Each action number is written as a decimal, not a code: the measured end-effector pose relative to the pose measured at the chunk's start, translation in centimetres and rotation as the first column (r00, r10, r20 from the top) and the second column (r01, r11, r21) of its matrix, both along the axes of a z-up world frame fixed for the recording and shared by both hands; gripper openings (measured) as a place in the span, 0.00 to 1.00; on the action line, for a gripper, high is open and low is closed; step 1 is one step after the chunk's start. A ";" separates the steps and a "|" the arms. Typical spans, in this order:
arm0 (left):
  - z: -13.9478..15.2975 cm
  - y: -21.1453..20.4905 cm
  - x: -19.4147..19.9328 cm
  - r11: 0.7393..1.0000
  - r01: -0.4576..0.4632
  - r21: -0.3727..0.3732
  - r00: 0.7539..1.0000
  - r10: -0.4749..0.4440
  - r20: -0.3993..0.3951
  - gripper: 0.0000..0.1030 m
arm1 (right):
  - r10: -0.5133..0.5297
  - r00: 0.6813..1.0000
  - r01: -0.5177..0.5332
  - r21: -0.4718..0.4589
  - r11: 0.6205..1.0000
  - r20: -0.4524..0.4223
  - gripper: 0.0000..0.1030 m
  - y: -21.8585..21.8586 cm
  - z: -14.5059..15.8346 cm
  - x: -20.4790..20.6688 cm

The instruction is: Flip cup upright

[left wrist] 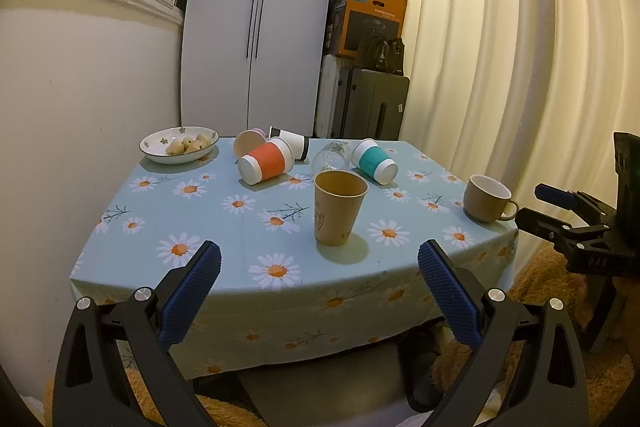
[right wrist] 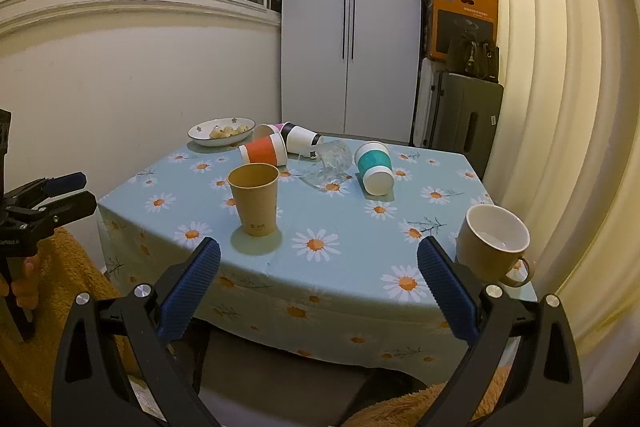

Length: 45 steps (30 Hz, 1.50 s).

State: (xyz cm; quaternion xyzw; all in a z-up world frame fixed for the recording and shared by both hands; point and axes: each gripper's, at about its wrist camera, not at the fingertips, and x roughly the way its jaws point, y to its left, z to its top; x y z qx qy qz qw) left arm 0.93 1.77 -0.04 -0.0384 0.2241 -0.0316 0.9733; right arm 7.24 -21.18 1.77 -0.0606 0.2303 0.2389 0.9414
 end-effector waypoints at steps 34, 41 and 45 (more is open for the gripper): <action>0.1 -0.4 0.2 1.000 0.004 0.012 1.000 -0.004 -0.010 0.94 | -0.015 1.000 0.015 -0.008 1.000 -0.015 0.95 -0.2 -0.2 0.4; 0.1 -0.4 0.4 1.000 0.007 0.011 1.000 -0.007 -0.005 0.94 | -0.016 1.000 0.016 -0.008 1.000 -0.016 0.95 -0.2 -0.2 0.5; 0.1 -0.4 0.4 1.000 0.013 0.014 1.000 -0.013 -0.004 0.94 | -0.020 1.000 0.020 -0.015 1.000 -0.020 0.95 -0.3 -0.5 0.6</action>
